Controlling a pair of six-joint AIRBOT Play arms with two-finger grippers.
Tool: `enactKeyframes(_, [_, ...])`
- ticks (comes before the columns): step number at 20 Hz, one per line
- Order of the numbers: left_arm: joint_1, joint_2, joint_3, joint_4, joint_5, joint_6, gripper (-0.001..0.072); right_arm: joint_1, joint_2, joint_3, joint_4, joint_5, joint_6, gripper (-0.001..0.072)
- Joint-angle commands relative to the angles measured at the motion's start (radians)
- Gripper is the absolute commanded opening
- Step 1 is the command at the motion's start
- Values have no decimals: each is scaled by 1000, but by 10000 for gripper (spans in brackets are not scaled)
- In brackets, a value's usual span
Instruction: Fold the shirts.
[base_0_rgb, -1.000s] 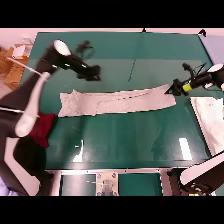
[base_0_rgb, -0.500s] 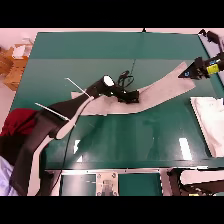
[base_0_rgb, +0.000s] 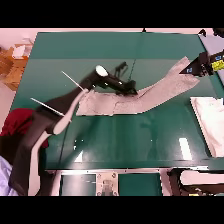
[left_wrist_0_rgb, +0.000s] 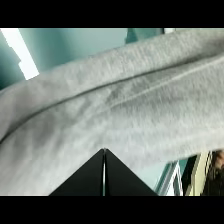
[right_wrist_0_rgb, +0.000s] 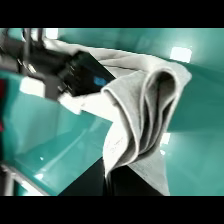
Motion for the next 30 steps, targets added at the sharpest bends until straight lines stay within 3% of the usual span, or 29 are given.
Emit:
enactKeyframes(1, [138, 106, 32, 353, -286, -108, 24, 49, 19, 1, 85, -3, 40, 17])
enactKeyframes(3, [200, 209, 32, 671, -413, -123, 25, 126, 30, 1, 92, -31, 83, 17])
enactKeyframes(5, [264, 314, -6, 826, -477, -120, 25, 240, 29, -1, 92, -83, 124, 17])
enactKeyframes(9, [390, 464, -161, 883, -496, -95, 26, 524, 14, -66, 91, -371, 158, 17])
enactKeyframes(15, [525, 511, -222, 917, -526, -58, 26, 969, -212, -171, 92, -1098, 156, 18])
enactKeyframes(16, [541, 511, -222, 917, -526, -58, 26, 1044, -281, -171, 92, -1221, 156, 52])
enactKeyframes(17, [556, 511, -222, 916, -527, -58, 26, 1100, -343, -166, 92, -1294, 155, 229])
enactKeyframes(18, [567, 511, -222, 916, -527, -48, 26, 1137, -396, -154, 91, -1304, 149, 485])
enactKeyframes(19, [578, 511, -222, 913, -526, -42, 26, 1145, -417, -151, 86, -1275, 149, 546])
enactKeyframes(24, [586, 511, -222, 906, -531, -17, 26, 879, -288, -148, -132, -914, 153, 546])
enactKeyframes(27, [586, 511, -222, 906, -534, -17, 26, 623, -188, -167, -170, -683, 153, 546])
enactKeyframes(30, [586, 511, -222, 904, -534, -19, 26, 429, -137, -313, -151, -592, 153, 546])
